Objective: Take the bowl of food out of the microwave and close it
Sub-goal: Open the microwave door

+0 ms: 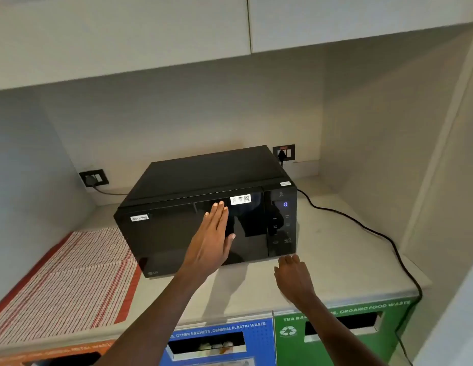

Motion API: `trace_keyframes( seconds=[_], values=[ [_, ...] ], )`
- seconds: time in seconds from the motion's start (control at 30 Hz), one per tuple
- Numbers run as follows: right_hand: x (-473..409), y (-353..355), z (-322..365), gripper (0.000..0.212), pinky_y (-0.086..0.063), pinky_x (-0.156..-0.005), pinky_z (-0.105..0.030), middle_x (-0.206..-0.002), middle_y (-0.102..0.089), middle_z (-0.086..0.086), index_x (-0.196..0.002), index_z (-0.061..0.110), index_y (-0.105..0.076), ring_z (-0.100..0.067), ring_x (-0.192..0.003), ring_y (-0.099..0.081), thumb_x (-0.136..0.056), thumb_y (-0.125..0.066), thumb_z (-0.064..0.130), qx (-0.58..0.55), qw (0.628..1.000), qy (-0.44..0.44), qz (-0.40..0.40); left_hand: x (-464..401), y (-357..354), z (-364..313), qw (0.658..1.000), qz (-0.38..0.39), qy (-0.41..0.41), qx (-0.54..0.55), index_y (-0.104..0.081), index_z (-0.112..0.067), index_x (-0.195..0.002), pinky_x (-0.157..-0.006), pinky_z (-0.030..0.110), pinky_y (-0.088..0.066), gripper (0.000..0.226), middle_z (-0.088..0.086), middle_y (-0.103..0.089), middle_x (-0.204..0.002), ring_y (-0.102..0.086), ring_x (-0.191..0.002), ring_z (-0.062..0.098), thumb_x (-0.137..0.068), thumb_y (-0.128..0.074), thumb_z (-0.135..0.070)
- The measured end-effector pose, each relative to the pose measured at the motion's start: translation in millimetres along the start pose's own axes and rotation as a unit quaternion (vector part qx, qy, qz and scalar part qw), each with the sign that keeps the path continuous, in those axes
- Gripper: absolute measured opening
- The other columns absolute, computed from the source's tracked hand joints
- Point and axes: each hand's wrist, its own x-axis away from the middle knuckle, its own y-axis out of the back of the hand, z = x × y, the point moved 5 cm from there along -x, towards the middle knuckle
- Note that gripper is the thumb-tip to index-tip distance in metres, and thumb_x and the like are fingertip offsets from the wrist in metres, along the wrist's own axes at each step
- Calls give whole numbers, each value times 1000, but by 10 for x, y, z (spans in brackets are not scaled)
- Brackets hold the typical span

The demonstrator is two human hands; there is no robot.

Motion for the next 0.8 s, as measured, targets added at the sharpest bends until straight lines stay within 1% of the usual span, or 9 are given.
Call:
trace_keyframes(
  seconds=[0.07, 0.17, 0.23, 0.3, 0.37, 0.43, 0.53, 0.67, 0.8],
  values=[
    [-49, -21, -18, 25, -56, -73, -38, -101, -72, -13, -99, 6, -70, -27, -94, -66, -90, -56, 25, -20, 1000, 0, 17, -102, 31, -72, 999, -20, -2, -26, -23, -6, -151, -119, 41, -16, 67, 12, -20, -160, -15, -148, 26, -98, -28, -48],
    [-149, -103, -22, 38, -53, -87, -39, -116, -67, -15, -114, 4, -64, -29, -109, -61, -95, -48, 33, -55, 998, -11, 40, -262, 59, -131, 998, -28, -1, -57, -17, -6, -152, -119, 40, -8, 70, 12, -9, -162, -6, -150, 26, -99, -34, -49],
    [-219, -189, -37, 41, -51, -91, -37, -120, -64, -14, -118, 5, -61, -27, -111, -60, -96, -47, 37, -83, 995, -22, 56, -361, 80, -143, 997, -19, 5, -68, -9, -6, -153, -119, 40, -2, 73, 11, 0, -162, 1, -150, 26, -100, -32, -52],
    [-280, -272, -23, 42, -51, -91, -35, -118, -65, -13, -117, 7, -62, -27, -111, -59, -96, -46, 39, -102, 993, -12, 64, -470, 88, -113, 998, -3, 24, -61, -2, -7, -153, -118, 38, 7, 72, 9, 8, -162, 10, -149, 24, -101, -26, -51],
    [-328, -342, 1, 40, -51, -92, -34, -117, -66, -12, -117, 7, -62, -26, -111, -58, -96, -47, 38, -116, 991, 0, 66, -566, 92, -91, 998, 10, 53, -40, 1, -7, -153, -118, 36, 10, 67, 9, 10, -162, 14, -148, 22, -103, -21, -46],
    [-379, -427, -1, 38, -50, -92, -33, -118, -65, -13, -118, 7, -61, -27, -111, -58, -97, -48, 36, -126, 989, 2, 72, -631, 78, -79, 997, 22, 65, -24, 0, -8, -154, -119, 36, 9, 62, 9, 8, -163, 13, -149, 21, -104, -20, -40],
    [-446, -560, -4, 35, -48, -95, -31, -122, -63, -12, -122, 11, -60, -26, -113, -57, -98, -46, 32, -156, 983, 10, 98, -689, 31, -94, 997, 47, 68, -6, -4, -8, -154, -119, 36, 7, 59, 9, -3, -164, 3, -151, 22, -105, -23, -35],
    [-528, -579, 38, 26, -51, -89, -24, -114, -65, -9, -115, 11, -63, -21, -105, -60, -96, -52, 26, -169, 979, 2, 111, -744, -32, -115, 995, 67, 72, 0, -8, -11, -154, -119, 35, 5, 58, 7, -8, -164, -2, -151, 21, -105, -23, -37],
    [-575, -657, 84, 22, -54, -87, -26, -109, -67, -10, -112, 10, -62, -21, -99, -64, -94, -57, 20, -151, 981, -26, 115, -817, -48, -114, 996, 57, 71, -6, -13, -13, -154, -124, 39, -5, 57, 5, -14, -164, -9, -151, 21, -104, -22, -39]
  ],
)
